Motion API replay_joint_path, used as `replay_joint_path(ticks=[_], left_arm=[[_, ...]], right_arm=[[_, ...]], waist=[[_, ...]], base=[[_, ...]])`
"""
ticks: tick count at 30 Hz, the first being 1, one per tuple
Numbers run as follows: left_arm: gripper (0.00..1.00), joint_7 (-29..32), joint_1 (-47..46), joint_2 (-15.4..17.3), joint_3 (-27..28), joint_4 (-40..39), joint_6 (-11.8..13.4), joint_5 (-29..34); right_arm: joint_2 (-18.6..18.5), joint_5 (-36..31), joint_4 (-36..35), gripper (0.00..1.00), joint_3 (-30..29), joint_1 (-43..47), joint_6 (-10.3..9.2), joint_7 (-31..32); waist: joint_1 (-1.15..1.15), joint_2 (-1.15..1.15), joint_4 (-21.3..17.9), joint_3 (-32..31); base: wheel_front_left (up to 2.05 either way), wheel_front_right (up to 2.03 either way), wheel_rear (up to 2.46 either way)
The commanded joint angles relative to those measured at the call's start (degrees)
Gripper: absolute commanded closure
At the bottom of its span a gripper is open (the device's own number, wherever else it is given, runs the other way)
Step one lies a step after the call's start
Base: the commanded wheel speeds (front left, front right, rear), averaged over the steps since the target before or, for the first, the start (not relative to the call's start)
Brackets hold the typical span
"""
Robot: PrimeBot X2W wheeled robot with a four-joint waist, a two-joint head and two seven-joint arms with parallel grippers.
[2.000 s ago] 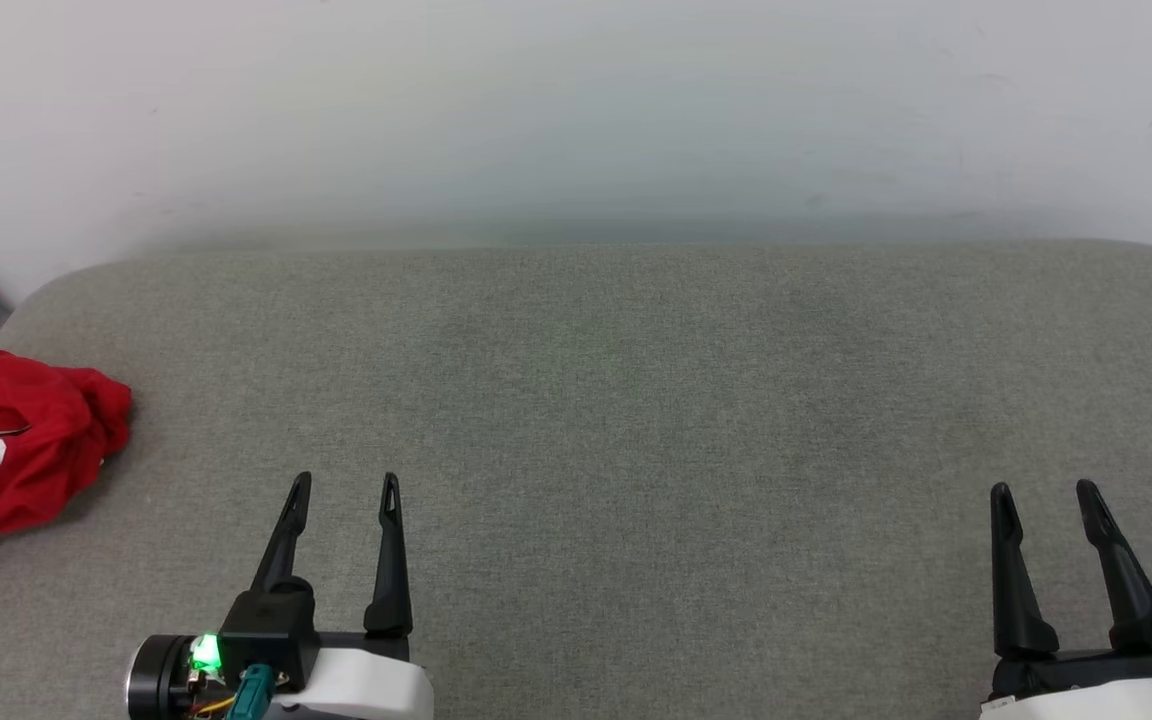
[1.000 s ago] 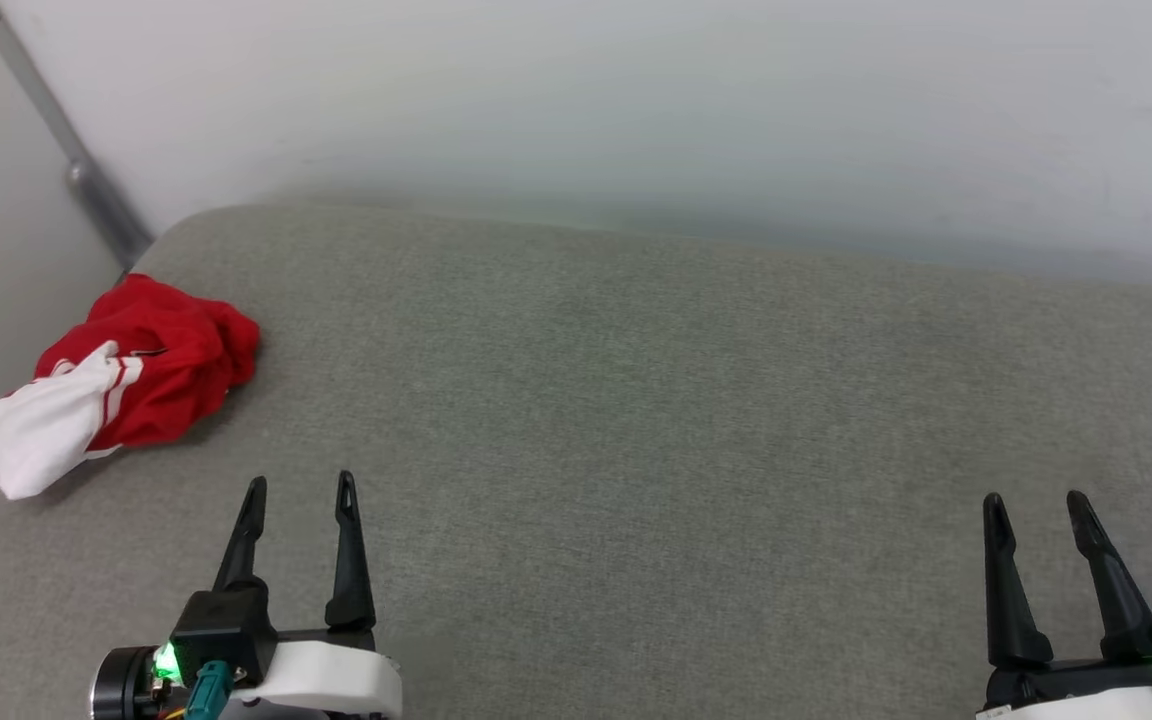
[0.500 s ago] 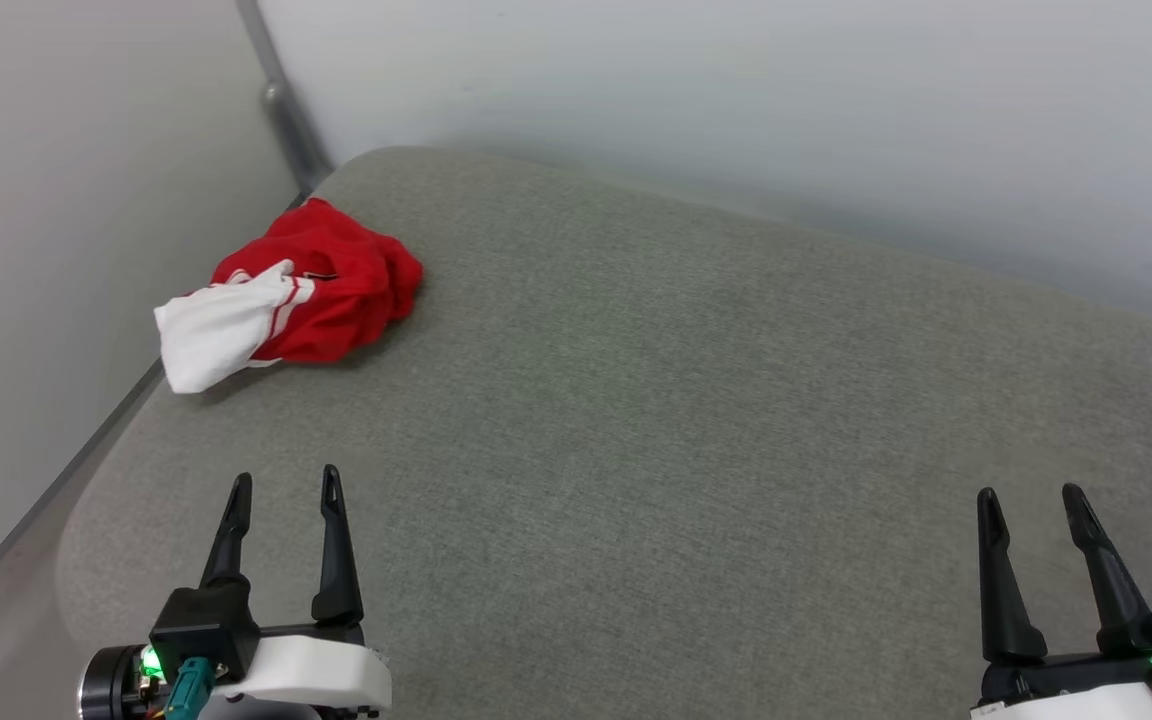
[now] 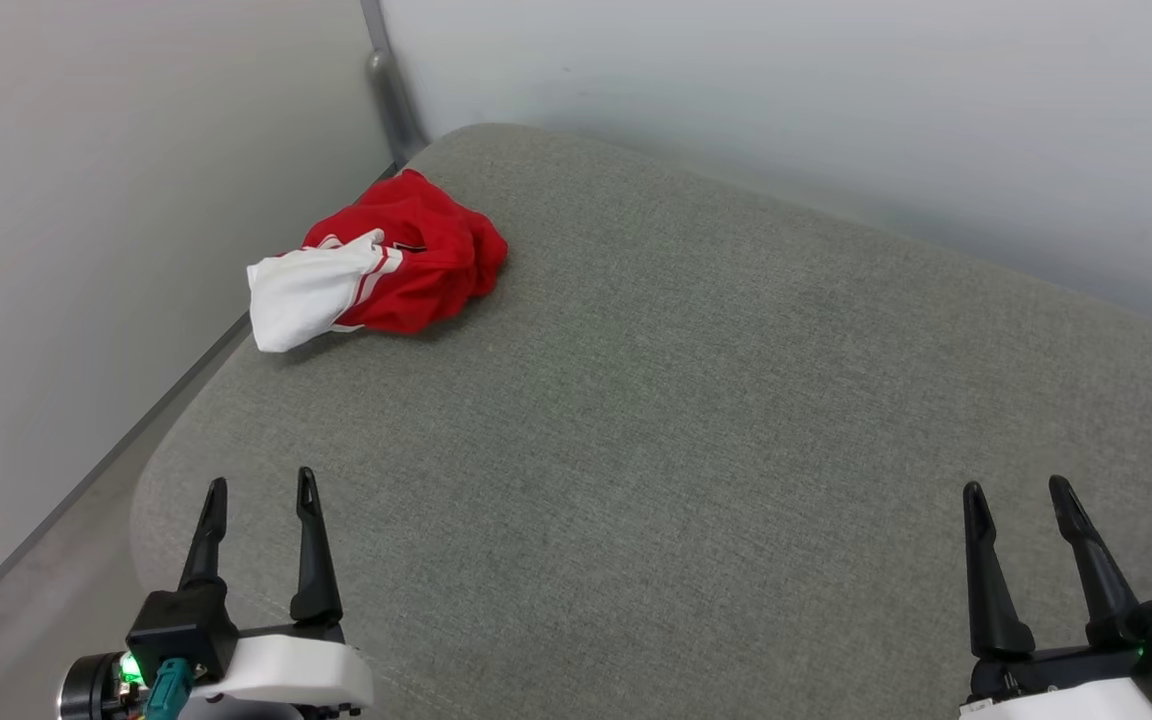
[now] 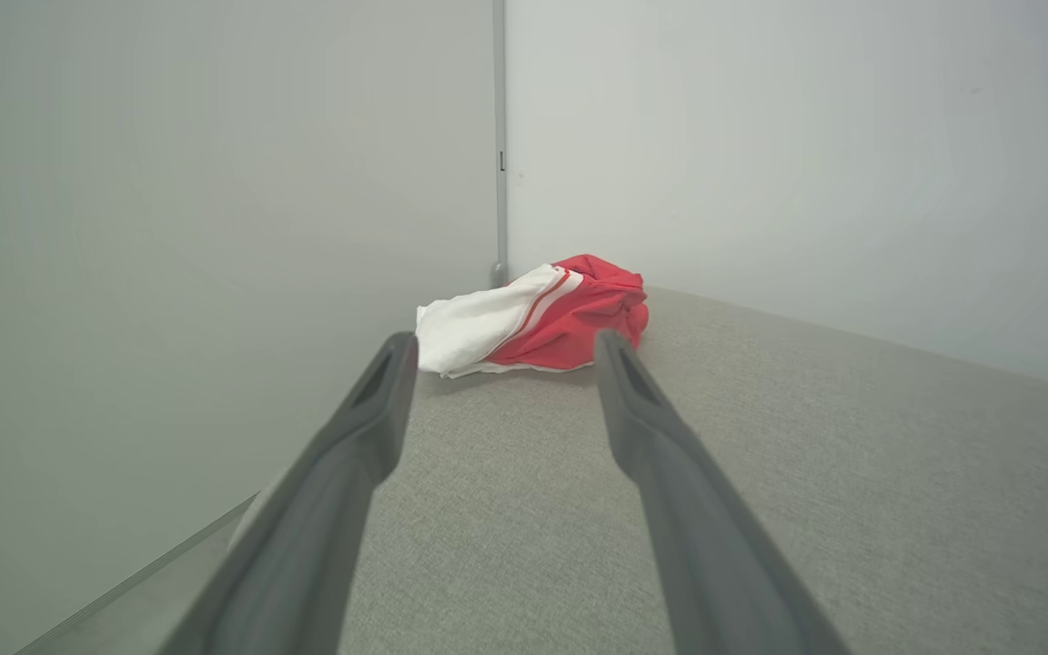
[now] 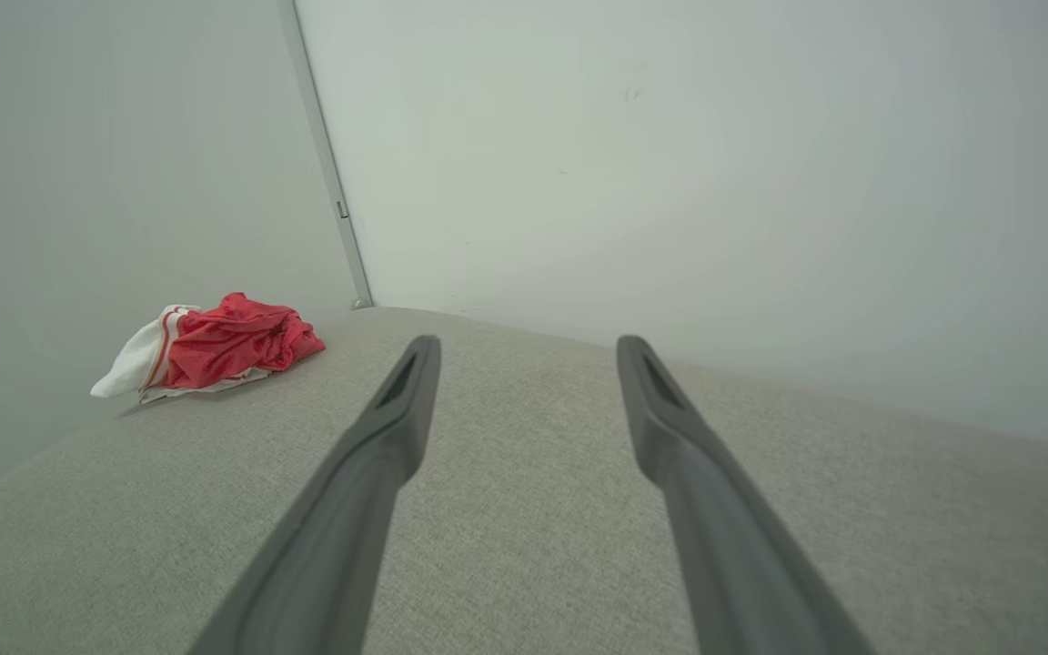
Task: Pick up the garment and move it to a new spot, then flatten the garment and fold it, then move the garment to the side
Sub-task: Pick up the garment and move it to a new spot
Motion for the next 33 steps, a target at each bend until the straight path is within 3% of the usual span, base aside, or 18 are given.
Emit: replay_joint_path(ticks=[1,6,19,27,30,33], left_arm=[[0.00,-0.2,-1.0,-0.1,0.5,0.2,-0.3,0.6],[0.00,-0.2,-5.7,0.7,3.3,1.0,-2.9,1.9],[0.00,-0.2,-30.1,8.0,15.6,6.2,-9.3,-0.5],[0.00,-0.2,-42.2,14.2,20.3,13.1,-12.0,-3.1],[0.00,-0.2,-44.6,16.2,20.5,16.7,-12.5,-4.5],[0.00,1.3,-47.7,20.5,18.8,23.0,-13.0,-5.8]], right_arm=[[0.1,-0.4,-0.4,0.00,0.2,-0.4,-0.01,-0.1],[0.1,-1.7,-0.9,0.00,0.4,-1.5,-0.02,-0.1],[0.1,-7.4,-4.7,0.00,-0.5,-7.5,-0.02,-0.1],[0.1,-10.5,-7.1,0.00,-0.6,-11.0,-0.02,-0.1],[0.1,-11.0,-7.9,0.00,-0.9,-11.5,-0.02,-0.1],[0.1,-11.5,-8.7,0.00,-1.1,-12.2,-0.02,-0.1]], waist=[[0.00,0.00,-0.2,0.4],[0.00,0.00,-1.5,2.2],[0.00,0.00,-8.0,13.7],[0.00,0.00,-11.5,20.5],[0.00,0.00,-12.1,21.6],[0.00,0.00,-12.9,22.9]], base=[[0.00,0.00,0.00],[0.00,0.00,0.00],[0.00,0.00,0.00],[0.00,0.00,0.00],[0.00,0.00,0.00],[0.00,0.00,0.00]])
